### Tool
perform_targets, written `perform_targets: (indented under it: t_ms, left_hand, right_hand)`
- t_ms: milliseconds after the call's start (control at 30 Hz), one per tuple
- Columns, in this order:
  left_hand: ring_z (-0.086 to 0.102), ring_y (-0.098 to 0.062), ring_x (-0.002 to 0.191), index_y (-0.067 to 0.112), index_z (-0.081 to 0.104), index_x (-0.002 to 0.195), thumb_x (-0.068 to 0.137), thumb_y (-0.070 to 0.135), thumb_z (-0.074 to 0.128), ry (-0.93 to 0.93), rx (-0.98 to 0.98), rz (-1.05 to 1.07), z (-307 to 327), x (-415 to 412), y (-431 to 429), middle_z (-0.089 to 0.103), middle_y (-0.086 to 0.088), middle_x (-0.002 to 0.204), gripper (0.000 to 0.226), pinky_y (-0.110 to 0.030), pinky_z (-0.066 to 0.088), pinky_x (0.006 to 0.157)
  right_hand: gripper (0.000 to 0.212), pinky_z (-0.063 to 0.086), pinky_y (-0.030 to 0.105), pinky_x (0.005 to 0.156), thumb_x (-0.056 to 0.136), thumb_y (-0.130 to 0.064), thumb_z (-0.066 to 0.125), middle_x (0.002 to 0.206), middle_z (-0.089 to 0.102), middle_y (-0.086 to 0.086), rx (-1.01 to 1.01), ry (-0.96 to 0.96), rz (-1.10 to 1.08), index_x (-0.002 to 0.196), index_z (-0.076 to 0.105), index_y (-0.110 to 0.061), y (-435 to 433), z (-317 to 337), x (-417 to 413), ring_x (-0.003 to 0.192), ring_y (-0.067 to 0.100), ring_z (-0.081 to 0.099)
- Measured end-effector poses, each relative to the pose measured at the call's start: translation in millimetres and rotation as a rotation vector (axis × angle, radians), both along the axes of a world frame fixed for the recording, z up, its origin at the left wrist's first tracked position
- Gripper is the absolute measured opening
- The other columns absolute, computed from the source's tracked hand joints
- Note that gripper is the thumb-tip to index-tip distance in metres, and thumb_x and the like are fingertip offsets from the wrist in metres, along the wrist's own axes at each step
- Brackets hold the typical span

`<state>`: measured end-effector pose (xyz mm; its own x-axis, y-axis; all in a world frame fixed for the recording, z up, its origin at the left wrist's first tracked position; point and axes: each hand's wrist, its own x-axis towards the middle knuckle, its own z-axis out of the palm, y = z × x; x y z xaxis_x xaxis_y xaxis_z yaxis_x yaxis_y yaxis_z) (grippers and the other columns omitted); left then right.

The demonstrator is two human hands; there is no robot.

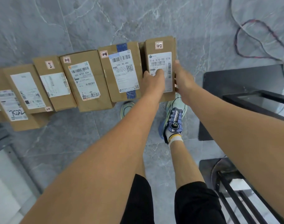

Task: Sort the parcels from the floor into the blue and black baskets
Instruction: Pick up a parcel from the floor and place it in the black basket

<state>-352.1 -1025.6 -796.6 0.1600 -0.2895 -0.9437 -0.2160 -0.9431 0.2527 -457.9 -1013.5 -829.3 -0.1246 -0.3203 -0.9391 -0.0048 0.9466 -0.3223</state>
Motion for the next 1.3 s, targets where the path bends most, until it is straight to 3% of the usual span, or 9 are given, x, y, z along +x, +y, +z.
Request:
perform_targets:
  t_ms: [233, 433, 533, 700, 833, 1033, 1100, 1200, 1300]
  left_hand:
    - [0.057, -0.027, 0.125, 0.031, 0.021, 0.162, 0.084, 0.059, 0.042, 0.117, 0.033, 0.108, -9, 1, 4, 0.055, -0.003, 0.147, 0.085, -0.044, 0.044, 0.104]
    - [0.059, -0.013, 0.122, 0.031, 0.043, 0.151, 0.087, 0.067, 0.042, 0.199, -0.075, 0.139, 35, 8, 2, 0.060, 0.006, 0.141, 0.073, -0.038, 0.047, 0.095]
    - [0.054, -0.009, 0.129, 0.034, 0.043, 0.152, 0.097, 0.061, 0.039, 0.248, -0.149, 0.142, 97, 22, -9, 0.058, 0.011, 0.144, 0.062, -0.035, 0.042, 0.101]
    - [0.041, 0.019, 0.110, 0.032, 0.027, 0.162, 0.109, 0.049, 0.037, 0.291, -0.321, 0.151, 213, 62, -36, 0.043, 0.034, 0.123, 0.057, -0.019, 0.030, 0.097]
    - [0.040, 0.000, 0.142, 0.044, 0.030, 0.160, 0.095, 0.075, 0.039, 0.334, -0.477, 0.165, 318, 105, -58, 0.040, 0.025, 0.157, 0.073, -0.030, 0.031, 0.115]
    - [0.049, -0.009, 0.141, 0.050, 0.042, 0.152, 0.080, 0.088, 0.035, 0.303, -0.697, 0.179, 468, 170, -74, 0.053, 0.018, 0.151, 0.081, -0.049, 0.035, 0.121]
    - [0.050, -0.002, 0.136, 0.055, 0.044, 0.148, 0.088, 0.087, 0.034, 0.265, -0.755, 0.208, 518, 189, -71, 0.056, 0.023, 0.146, 0.069, -0.039, 0.037, 0.119]
    - [0.056, 0.023, 0.106, 0.066, 0.049, 0.126, 0.104, 0.062, 0.028, 0.177, -0.847, 0.265, 583, 216, -58, 0.061, 0.043, 0.113, 0.030, -0.003, 0.043, 0.085]
    - [0.057, 0.028, 0.093, 0.064, 0.049, 0.125, 0.106, 0.057, 0.027, 0.102, -0.939, 0.346, 637, 239, -35, 0.060, 0.043, 0.106, 0.029, 0.001, 0.042, 0.073]
  right_hand:
    - [0.049, 0.047, 0.028, 0.083, 0.110, -0.061, 0.023, 0.103, 0.073, -0.020, 0.007, -0.051, -0.058, 0.111, 0.068, -0.042, 4, -2, 5, 0.100, 0.001, 0.067]
    - [0.051, 0.049, 0.031, 0.089, 0.109, -0.063, 0.021, 0.108, 0.073, -0.019, -0.039, 0.003, -0.079, 0.107, 0.069, -0.045, -5, 49, 7, 0.103, 0.003, 0.066]
    - [0.053, 0.045, 0.038, 0.105, 0.108, -0.065, 0.021, 0.115, 0.073, -0.018, -0.105, 0.029, -0.072, 0.108, 0.071, -0.047, -16, 101, 16, 0.111, 0.005, 0.065]
    - [0.047, 0.045, 0.027, 0.094, 0.108, -0.064, 0.022, 0.104, 0.070, -0.025, -0.218, 0.032, -0.040, 0.106, 0.067, -0.049, -48, 223, 51, 0.102, -0.005, 0.063]
    - [0.043, 0.046, 0.019, 0.082, 0.109, -0.062, 0.024, 0.102, 0.068, -0.026, -0.369, 0.021, -0.020, 0.111, 0.065, -0.047, -80, 331, 88, 0.096, -0.007, 0.061]
    - [0.046, 0.044, 0.018, 0.083, 0.108, -0.063, 0.022, 0.093, 0.072, -0.032, -0.581, -0.021, 0.092, 0.110, 0.066, -0.049, -110, 488, 150, 0.088, -0.014, 0.066]
    - [0.046, 0.043, 0.020, 0.085, 0.108, -0.063, 0.022, 0.099, 0.071, -0.031, -0.648, -0.043, 0.137, 0.116, 0.065, -0.050, -113, 535, 171, 0.094, -0.013, 0.064]
    - [0.052, 0.038, 0.031, 0.095, 0.107, -0.066, 0.022, 0.118, 0.067, -0.022, -0.727, -0.081, 0.209, 0.132, 0.063, -0.046, -115, 596, 203, 0.114, 0.002, 0.059]
    - [0.053, 0.037, 0.033, 0.096, 0.105, -0.068, 0.023, 0.119, 0.067, -0.022, -0.791, -0.148, 0.304, 0.131, 0.064, -0.047, -110, 647, 231, 0.117, 0.003, 0.058]
